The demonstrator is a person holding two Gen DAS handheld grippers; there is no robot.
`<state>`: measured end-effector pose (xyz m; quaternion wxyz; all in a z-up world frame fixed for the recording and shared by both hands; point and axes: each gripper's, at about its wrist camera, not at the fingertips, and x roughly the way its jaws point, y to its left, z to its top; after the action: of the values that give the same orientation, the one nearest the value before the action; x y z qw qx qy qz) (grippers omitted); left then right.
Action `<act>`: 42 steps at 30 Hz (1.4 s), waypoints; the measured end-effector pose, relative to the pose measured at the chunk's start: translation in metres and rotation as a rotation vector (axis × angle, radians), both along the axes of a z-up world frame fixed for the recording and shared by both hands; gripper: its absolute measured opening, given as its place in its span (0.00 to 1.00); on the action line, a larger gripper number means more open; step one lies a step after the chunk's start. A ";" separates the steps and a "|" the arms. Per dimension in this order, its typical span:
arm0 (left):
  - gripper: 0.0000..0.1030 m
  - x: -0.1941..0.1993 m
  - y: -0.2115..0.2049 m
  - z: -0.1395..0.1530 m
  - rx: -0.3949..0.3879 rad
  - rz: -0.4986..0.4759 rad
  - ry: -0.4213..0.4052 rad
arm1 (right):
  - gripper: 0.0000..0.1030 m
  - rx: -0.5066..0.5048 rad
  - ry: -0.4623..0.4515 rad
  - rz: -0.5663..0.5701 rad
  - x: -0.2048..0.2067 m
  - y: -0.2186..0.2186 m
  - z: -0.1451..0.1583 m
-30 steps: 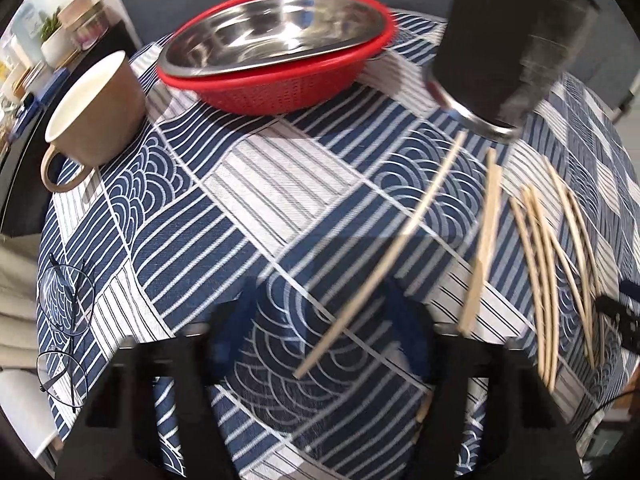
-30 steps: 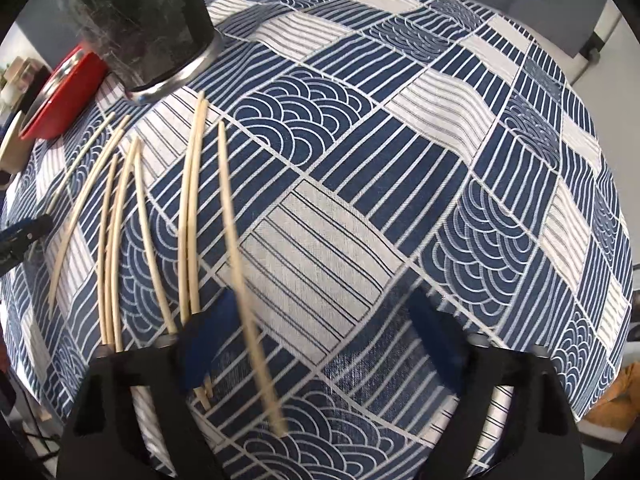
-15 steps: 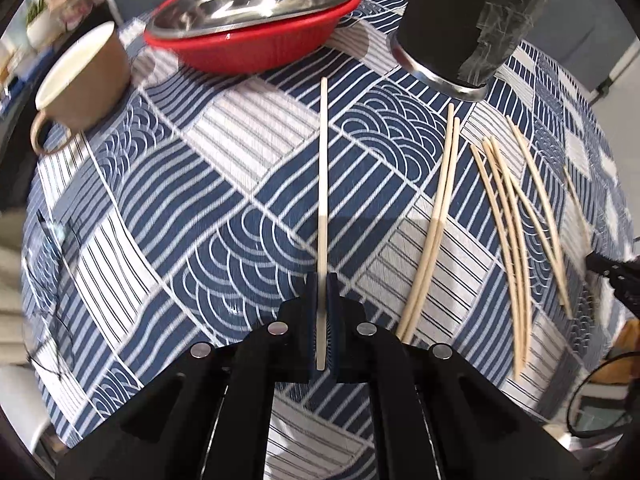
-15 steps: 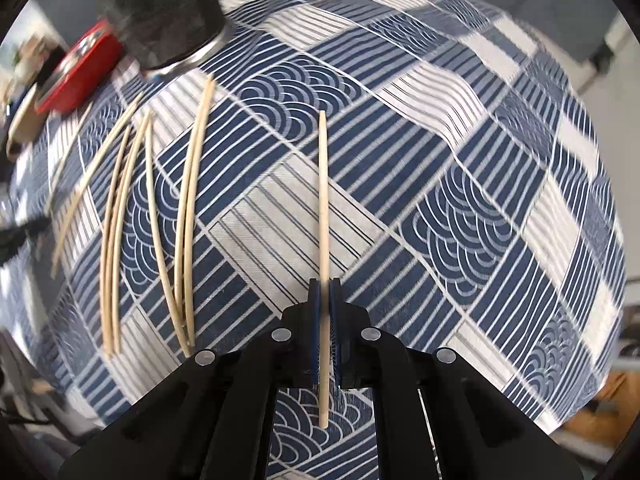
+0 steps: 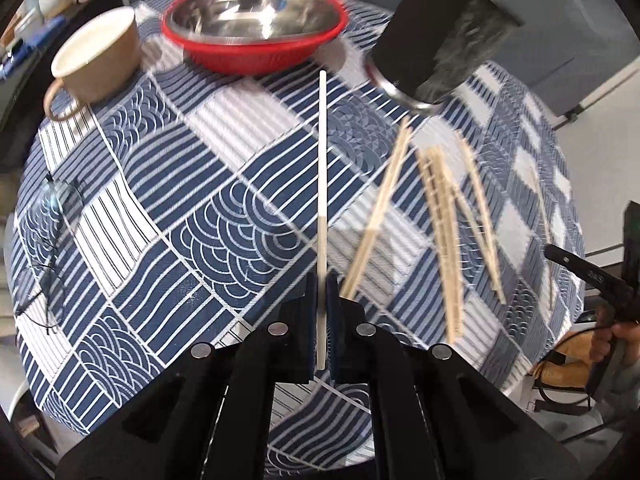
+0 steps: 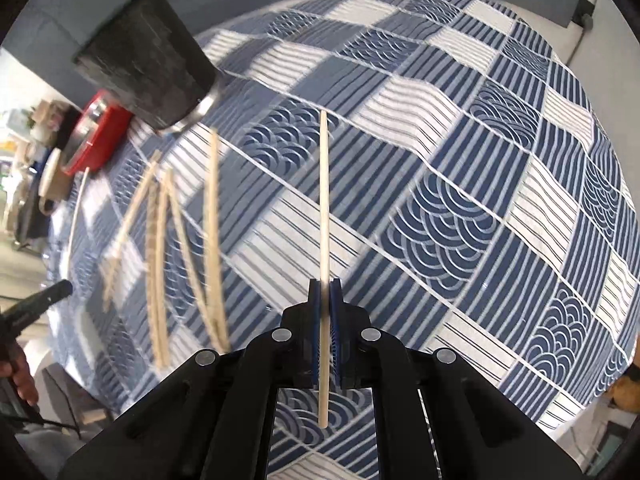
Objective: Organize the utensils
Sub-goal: 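Lift the chopstick upright and carry it over the black holder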
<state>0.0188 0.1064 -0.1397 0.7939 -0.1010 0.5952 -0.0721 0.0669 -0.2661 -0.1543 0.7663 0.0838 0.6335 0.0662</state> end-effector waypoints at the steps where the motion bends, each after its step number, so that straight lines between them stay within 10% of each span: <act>1: 0.04 0.002 -0.003 0.005 -0.004 -0.003 -0.014 | 0.04 0.013 -0.010 0.004 0.001 0.000 0.005; 26: 0.04 0.081 -0.052 0.137 -0.074 -0.136 -0.415 | 0.05 0.051 -0.450 0.167 0.060 0.051 0.156; 42: 0.04 0.171 -0.063 0.161 -0.200 -0.090 -0.528 | 0.05 0.234 -0.611 0.140 0.148 0.075 0.178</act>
<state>0.1895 0.0431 0.0215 0.9035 -0.1301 0.3619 -0.1892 0.2147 -0.1914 0.0236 0.8995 0.1040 0.3669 0.2130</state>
